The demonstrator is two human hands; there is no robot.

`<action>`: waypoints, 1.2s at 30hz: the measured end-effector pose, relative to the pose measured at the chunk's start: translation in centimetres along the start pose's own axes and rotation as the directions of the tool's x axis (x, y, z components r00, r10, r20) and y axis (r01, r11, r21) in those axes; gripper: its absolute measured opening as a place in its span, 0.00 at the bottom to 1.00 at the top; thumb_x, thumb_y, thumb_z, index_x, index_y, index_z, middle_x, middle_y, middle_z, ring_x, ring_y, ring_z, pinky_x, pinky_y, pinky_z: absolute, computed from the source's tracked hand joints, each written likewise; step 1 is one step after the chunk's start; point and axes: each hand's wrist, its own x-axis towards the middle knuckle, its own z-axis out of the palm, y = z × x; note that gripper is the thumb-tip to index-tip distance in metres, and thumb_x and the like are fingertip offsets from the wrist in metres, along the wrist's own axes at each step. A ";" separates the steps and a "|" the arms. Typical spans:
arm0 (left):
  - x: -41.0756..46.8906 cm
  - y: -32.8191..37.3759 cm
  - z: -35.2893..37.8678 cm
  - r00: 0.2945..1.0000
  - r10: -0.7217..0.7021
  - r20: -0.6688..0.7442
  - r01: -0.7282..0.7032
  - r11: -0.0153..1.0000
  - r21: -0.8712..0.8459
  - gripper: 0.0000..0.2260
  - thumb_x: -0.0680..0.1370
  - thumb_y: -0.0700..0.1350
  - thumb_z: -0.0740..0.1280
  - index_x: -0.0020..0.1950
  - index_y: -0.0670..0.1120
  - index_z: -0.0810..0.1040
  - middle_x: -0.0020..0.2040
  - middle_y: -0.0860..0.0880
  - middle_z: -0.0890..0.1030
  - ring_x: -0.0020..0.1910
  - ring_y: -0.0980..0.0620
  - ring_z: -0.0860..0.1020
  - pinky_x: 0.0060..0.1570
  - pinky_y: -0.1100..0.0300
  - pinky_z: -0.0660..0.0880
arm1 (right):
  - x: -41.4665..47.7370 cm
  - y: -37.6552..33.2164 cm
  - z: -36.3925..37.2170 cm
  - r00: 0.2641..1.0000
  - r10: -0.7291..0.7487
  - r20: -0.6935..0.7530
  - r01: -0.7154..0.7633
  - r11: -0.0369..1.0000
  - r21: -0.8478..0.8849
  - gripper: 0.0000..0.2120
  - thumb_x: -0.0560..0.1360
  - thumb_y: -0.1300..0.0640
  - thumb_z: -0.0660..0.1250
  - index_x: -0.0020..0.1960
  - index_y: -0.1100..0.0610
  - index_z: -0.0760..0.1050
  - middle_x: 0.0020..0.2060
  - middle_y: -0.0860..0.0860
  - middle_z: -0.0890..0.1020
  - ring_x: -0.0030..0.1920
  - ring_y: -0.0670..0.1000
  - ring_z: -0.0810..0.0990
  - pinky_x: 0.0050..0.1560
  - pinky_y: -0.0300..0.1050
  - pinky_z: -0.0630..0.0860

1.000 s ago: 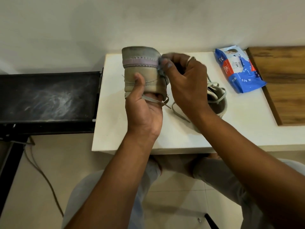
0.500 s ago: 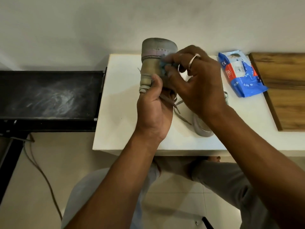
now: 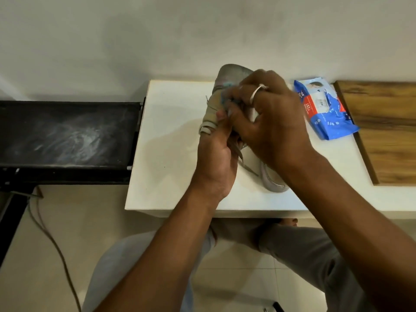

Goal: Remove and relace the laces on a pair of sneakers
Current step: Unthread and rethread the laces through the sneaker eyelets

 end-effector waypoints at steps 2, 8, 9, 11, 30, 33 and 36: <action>0.0 -0.2 -0.3 0.999 -0.002 0.044 0.001 1.000 0.002 0.17 0.85 0.41 0.51 0.73 0.41 0.65 0.61 0.44 0.77 0.60 0.50 0.76 0.57 0.58 0.75 | -0.5 0.1 -0.3 0.997 -0.054 0.061 0.058 0.996 -0.069 0.09 0.77 0.58 0.69 0.54 0.59 0.84 0.48 0.54 0.82 0.48 0.56 0.79 0.44 0.54 0.77; 0.4 -0.7 0.3 0.999 -0.032 0.019 0.031 0.998 0.055 0.23 0.80 0.41 0.61 0.75 0.41 0.64 0.71 0.38 0.70 0.69 0.42 0.70 0.73 0.44 0.62 | 0.2 1.6 -2.9 0.986 -0.166 0.002 0.158 0.934 -0.321 0.08 0.78 0.57 0.69 0.55 0.55 0.84 0.46 0.52 0.84 0.45 0.59 0.77 0.42 0.58 0.73; 0.4 -0.8 0.3 0.999 -0.023 0.028 0.021 0.997 0.073 0.22 0.79 0.42 0.62 0.74 0.42 0.66 0.71 0.38 0.71 0.70 0.42 0.70 0.73 0.41 0.61 | 0.1 1.4 -2.8 0.984 -0.178 0.029 0.178 0.931 -0.320 0.08 0.78 0.58 0.69 0.55 0.55 0.84 0.46 0.52 0.84 0.45 0.60 0.77 0.41 0.57 0.73; 0.3 -1.1 0.2 0.998 -0.001 0.061 -0.004 0.997 0.080 0.18 0.79 0.44 0.63 0.69 0.47 0.71 0.69 0.40 0.73 0.69 0.41 0.70 0.72 0.38 0.60 | -0.3 0.9 -2.6 0.965 -0.221 0.138 0.253 0.922 -0.293 0.09 0.76 0.59 0.70 0.55 0.57 0.84 0.46 0.53 0.84 0.44 0.60 0.77 0.41 0.57 0.73; 0.6 -2.2 -0.1 0.998 0.014 0.059 -0.028 0.969 0.244 0.14 0.73 0.47 0.70 0.58 0.55 0.75 0.58 0.51 0.79 0.60 0.52 0.76 0.67 0.48 0.70 | 1.2 -1.3 -2.8 0.936 -0.160 0.313 0.287 0.862 -0.417 0.09 0.74 0.54 0.67 0.48 0.55 0.84 0.41 0.52 0.82 0.45 0.57 0.75 0.44 0.48 0.64; 0.6 -2.3 0.1 1.000 0.000 0.028 -0.008 0.958 0.285 0.18 0.75 0.49 0.70 0.64 0.49 0.75 0.58 0.48 0.79 0.58 0.51 0.75 0.66 0.48 0.70 | 2.2 -0.3 -3.7 0.966 -0.087 0.245 0.194 0.868 -0.457 0.12 0.76 0.53 0.63 0.52 0.54 0.83 0.44 0.52 0.82 0.47 0.58 0.75 0.45 0.52 0.67; 0.7 -2.2 0.1 0.999 -0.013 0.035 0.005 0.971 0.240 0.13 0.75 0.42 0.69 0.60 0.52 0.77 0.58 0.48 0.79 0.61 0.50 0.76 0.67 0.47 0.69 | 1.5 -0.4 -3.2 0.954 -0.127 0.270 0.235 0.879 -0.414 0.11 0.76 0.54 0.64 0.52 0.55 0.83 0.44 0.53 0.82 0.46 0.59 0.75 0.44 0.53 0.68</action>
